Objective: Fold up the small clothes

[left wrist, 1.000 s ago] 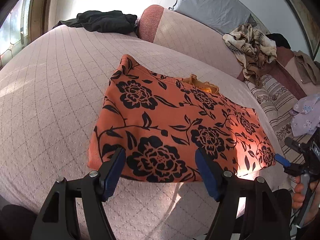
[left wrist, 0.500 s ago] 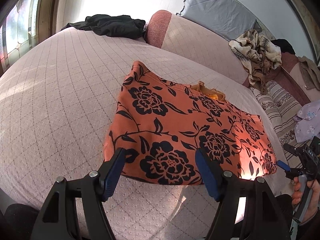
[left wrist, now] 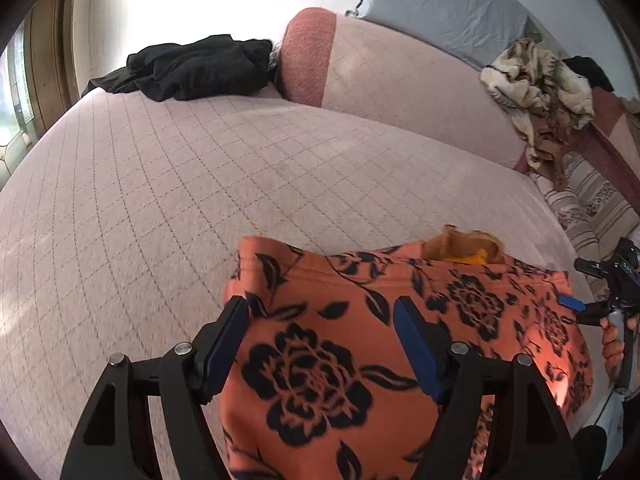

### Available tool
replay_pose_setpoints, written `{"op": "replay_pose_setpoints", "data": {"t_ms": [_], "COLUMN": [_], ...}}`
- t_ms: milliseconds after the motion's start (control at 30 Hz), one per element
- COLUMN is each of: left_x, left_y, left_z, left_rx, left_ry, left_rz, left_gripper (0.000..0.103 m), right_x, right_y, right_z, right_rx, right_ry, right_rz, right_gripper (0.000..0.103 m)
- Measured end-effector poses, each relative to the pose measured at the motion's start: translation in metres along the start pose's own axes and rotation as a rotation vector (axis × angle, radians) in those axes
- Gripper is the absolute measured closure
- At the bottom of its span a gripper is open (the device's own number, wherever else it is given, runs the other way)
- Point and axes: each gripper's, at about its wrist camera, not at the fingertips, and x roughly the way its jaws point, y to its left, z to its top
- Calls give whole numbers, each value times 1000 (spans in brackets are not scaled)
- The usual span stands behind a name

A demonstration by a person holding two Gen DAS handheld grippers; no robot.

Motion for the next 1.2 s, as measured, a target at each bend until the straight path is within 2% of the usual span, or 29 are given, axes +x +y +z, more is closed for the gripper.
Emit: {"op": "replay_pose_setpoints", "data": {"t_ms": [33,100,133,200,300,400,533,600,733,767,800,833,867,900,933,1000,1067,1100,1133,1200], "left_x": [21,48,46,27,-18,-64,-104,-116,-115,-108,-96,-80,-64,-63,-73,-94,-109,-109,-102,-74], "left_y": [9,33,45,55,48,38,21,13,-6,-9,-8,-6,-2,3,5,6,5,5,5,13], "left_z": [9,20,23,23,10,-18,-65,-87,-123,-127,-130,-134,-138,-143,-144,-142,-143,-144,-145,-149], "left_rx": [-13,-88,-155,-235,-188,-148,-99,-66,-10,-12,-15,-5,-4,-19,-33,-55,-45,-40,-35,-32], "left_ry": [40,93,69,23,-83,-152,-171,-171,-138,-116,-85,-22,66,80,38,-20,-85,-90,-64,74], "left_rz": [36,159,129,160,161,140,101,79,41,40,50,82,140,136,128,170,136,138,150,196], "left_gripper": [28,25,25,27,27,26,26,24,21,21,19,19,19,19,19,19,18,16,15,14], "right_x": [2,-6,-16,-39,-71,-101,-116,-115,-104,-99,-93,-84,-80,-88,-97,-111,-120,-121,-120,-112], "right_y": [-16,-38,-35,-13,10,18,20,23,21,16,5,-10,-31,-41,-41,-24,-9,-5,-5,-15], "right_z": [13,22,18,-1,-42,-88,-149,-168,-176,-173,-170,-163,-161,-162,-164,-171,-179,-182,-183,-181], "right_rx": [49,152,164,67,-40,-80,-98,-125,-135,-147,-125,-60,33,111,148,80,-11,-36,-45,-29], "right_ry": [-35,-131,-175,-256,-273,-276,-236,-208,-168,-162,-170,-158,-148,-197,-225,-245,-246,-240,-235,-209], "right_rz": [-30,16,-4,-96,-127,-134,-108,-101,-62,-63,-101,-155,-160,-91,-72,-122,-122,-115,-120,-143], "right_gripper": [15,16,15,15,15,15,15,15,14,14,14,14,16,16,16,15,15,14,14,12]}}
